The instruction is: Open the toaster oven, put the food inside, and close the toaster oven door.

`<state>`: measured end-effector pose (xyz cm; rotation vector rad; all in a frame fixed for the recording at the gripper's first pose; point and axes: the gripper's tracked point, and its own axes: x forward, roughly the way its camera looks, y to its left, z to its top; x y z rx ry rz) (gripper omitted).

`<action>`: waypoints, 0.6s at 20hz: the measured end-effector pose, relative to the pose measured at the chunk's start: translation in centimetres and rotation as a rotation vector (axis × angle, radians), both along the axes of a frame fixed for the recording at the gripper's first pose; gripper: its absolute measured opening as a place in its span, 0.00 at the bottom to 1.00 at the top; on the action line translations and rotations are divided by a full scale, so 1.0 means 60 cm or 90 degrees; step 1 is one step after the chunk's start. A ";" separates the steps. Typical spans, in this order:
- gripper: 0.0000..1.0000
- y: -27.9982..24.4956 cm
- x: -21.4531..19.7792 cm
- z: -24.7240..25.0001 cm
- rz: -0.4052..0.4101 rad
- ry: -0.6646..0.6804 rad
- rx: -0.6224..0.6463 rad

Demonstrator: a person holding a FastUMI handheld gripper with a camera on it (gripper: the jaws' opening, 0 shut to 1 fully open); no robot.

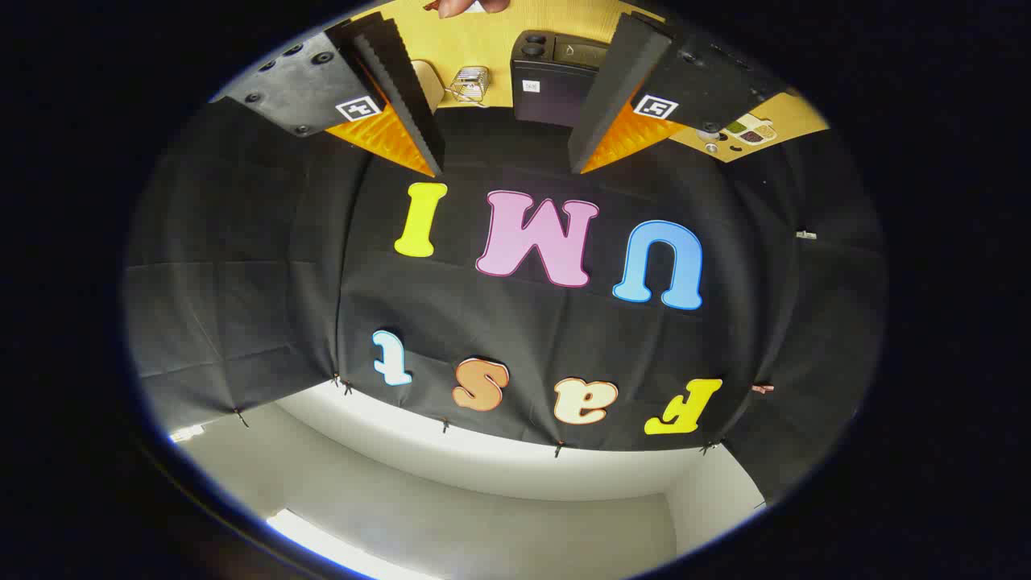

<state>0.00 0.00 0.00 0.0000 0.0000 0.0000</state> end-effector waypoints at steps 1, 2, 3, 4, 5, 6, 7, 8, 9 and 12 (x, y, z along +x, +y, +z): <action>0.97 0.002 -0.002 0.000 0.001 0.001 -0.002; 0.97 0.004 -0.005 -0.002 0.003 0.003 -0.002; 0.97 0.007 -0.007 -0.004 0.005 0.005 0.000; 0.97 0.010 -0.007 -0.004 0.007 0.006 0.003; 0.97 0.013 -0.008 -0.002 0.008 0.007 0.005; 0.97 0.014 -0.011 -0.002 0.009 0.006 0.006; 0.97 0.016 -0.012 -0.001 0.009 0.005 0.004; 0.97 0.018 -0.013 0.001 0.010 0.004 0.002; 0.97 0.017 -0.015 0.000 0.009 0.003 0.001; 0.97 0.022 -0.019 0.001 0.011 0.006 0.007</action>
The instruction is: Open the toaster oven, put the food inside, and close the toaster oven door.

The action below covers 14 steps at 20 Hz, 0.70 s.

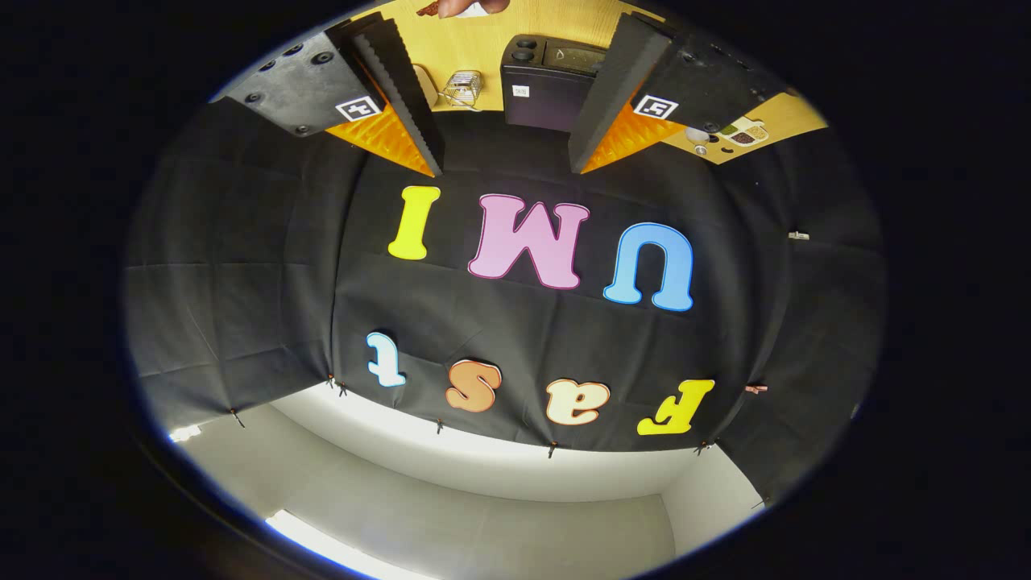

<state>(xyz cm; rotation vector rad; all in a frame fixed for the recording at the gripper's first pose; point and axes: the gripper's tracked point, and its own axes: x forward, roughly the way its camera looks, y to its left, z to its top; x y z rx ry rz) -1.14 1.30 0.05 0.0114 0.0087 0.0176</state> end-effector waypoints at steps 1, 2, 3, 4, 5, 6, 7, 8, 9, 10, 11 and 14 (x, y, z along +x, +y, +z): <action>0.97 0.002 -0.001 0.000 0.000 -0.001 0.000; 0.97 0.004 -0.003 0.000 0.000 -0.001 -0.001; 0.97 0.007 -0.002 -0.002 0.002 0.001 -0.002; 0.97 0.011 -0.002 -0.003 0.004 0.003 -0.001; 0.97 0.015 -0.001 -0.004 0.007 0.005 0.001; 0.97 0.021 -0.002 -0.006 0.008 0.007 0.005; 0.97 0.027 -0.002 -0.009 0.011 0.010 0.010; 0.97 0.035 -0.001 -0.013 0.015 0.013 0.014; 0.97 0.043 0.000 -0.018 0.018 0.017 0.018; 0.97 0.056 0.001 -0.027 0.024 0.023 0.024; 0.97 0.070 0.004 -0.038 0.032 0.032 0.031; 0.97 0.120 0.018 -0.090 0.057 0.074 0.053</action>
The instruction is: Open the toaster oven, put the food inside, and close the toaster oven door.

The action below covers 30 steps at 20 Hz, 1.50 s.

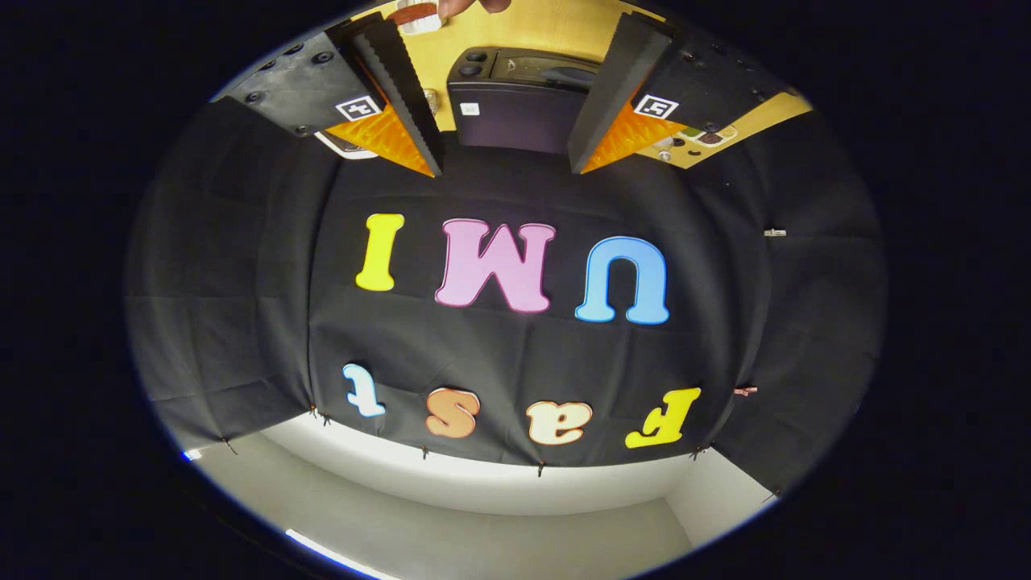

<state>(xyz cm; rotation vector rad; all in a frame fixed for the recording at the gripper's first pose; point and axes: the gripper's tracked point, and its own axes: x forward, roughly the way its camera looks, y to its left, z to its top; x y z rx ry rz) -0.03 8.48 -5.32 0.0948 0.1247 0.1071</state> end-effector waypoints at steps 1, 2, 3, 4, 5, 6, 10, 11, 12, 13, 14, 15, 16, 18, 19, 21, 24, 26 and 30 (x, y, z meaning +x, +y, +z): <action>0.97 0.017 0.006 -0.023 0.008 0.021 0.008; 0.97 0.032 0.011 -0.048 0.014 0.041 0.016; 0.97 0.047 0.017 -0.073 0.018 0.064 0.022; 0.97 0.061 0.024 -0.098 0.023 0.081 0.027; 0.97 0.077 0.033 -0.123 0.029 0.099 0.027; 0.97 0.091 0.041 -0.151 0.035 0.121 0.026; 0.98 0.138 0.067 -0.244 0.050 0.194 0.023; 0.98 0.149 0.075 -0.259 0.051 0.209 0.022; 0.98 0.157 0.084 -0.273 0.048 0.221 0.018; 0.98 0.164 0.091 -0.289 0.047 0.232 0.015; 0.98 0.171 0.098 -0.301 0.044 0.241 0.012; 0.98 0.175 0.103 -0.314 0.041 0.250 0.008; 0.98 0.177 0.107 -0.326 0.038 0.260 0.003; 0.98 0.182 0.112 -0.352 0.033 0.284 -0.002; 0.98 0.183 0.113 -0.364 0.027 0.296 -0.002; 0.98 0.180 0.114 -0.378 0.015 0.318 0.011; 0.98 0.177 0.113 -0.376 -0.023 0.318 0.028; 0.99 0.176 0.118 -0.381 -0.018 0.311 0.011; 1.00 0.178 0.098 -0.381 -0.012 0.318 0.018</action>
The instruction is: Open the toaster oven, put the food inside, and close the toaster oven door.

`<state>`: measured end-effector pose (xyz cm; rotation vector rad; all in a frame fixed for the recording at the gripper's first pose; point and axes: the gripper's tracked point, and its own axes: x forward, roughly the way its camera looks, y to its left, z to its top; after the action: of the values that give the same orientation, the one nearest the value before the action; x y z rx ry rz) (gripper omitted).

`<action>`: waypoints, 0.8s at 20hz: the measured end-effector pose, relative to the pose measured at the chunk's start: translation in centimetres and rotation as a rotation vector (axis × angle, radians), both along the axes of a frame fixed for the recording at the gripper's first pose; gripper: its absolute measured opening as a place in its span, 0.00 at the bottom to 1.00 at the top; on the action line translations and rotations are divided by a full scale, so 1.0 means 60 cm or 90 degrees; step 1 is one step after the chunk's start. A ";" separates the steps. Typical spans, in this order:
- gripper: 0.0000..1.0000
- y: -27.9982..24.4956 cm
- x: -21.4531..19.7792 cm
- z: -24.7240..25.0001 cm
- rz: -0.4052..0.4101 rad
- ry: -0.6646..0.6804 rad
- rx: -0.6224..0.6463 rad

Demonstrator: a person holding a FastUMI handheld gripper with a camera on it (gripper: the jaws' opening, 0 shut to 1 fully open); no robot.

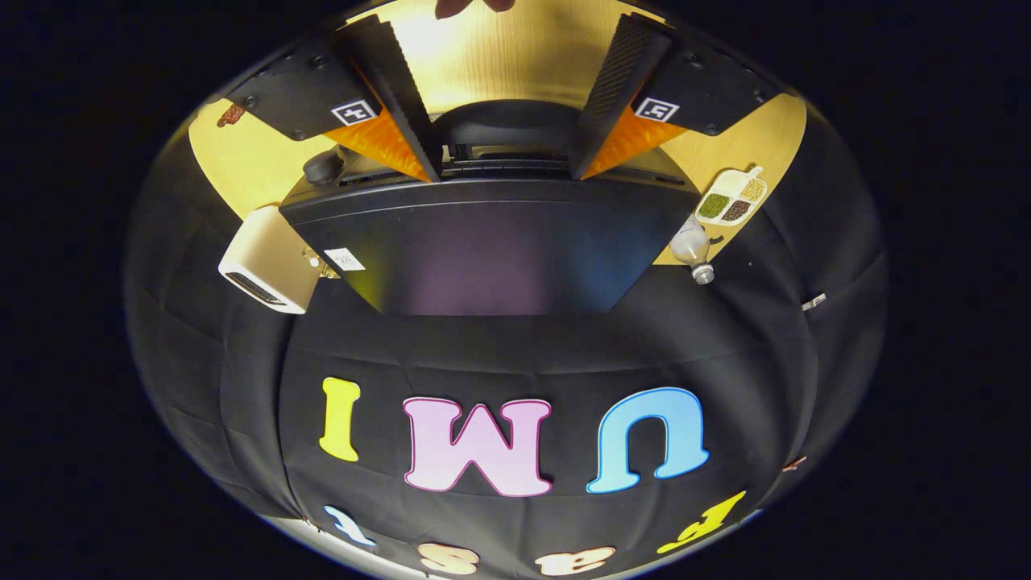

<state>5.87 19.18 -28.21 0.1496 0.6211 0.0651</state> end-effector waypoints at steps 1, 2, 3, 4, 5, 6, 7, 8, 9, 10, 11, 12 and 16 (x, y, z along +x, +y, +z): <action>0.99 0.000 -0.010 0.001 0.001 0.000 0.001; 0.99 -0.001 -0.017 0.002 -0.001 0.000 0.004; 0.99 -0.001 -0.028 0.000 -0.001 0.001 0.007; 1.00 -0.002 -0.038 -0.002 -0.001 0.001 0.010; 0.99 -0.001 -0.048 -0.002 -0.001 0.003 0.013; 0.99 -0.001 -0.058 -0.005 0.001 0.007 0.017; 0.99 -0.001 -0.071 -0.009 0.000 0.013 0.023; 0.99 -0.001 -0.079 -0.010 -0.001 0.014 0.025; 0.99 -0.001 -0.090 -0.012 0.000 0.017 0.023; 0.99 -0.001 -0.099 -0.016 -0.001 0.019 0.019; 0.99 -0.001 -0.110 -0.021 -0.001 0.026 0.015; 0.99 -0.001 -0.121 -0.025 -0.001 0.032 0.012; 0.99 0.003 -0.165 -0.052 0.006 0.066 -0.002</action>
<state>-4.04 19.39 -31.33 0.1482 0.7257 0.0654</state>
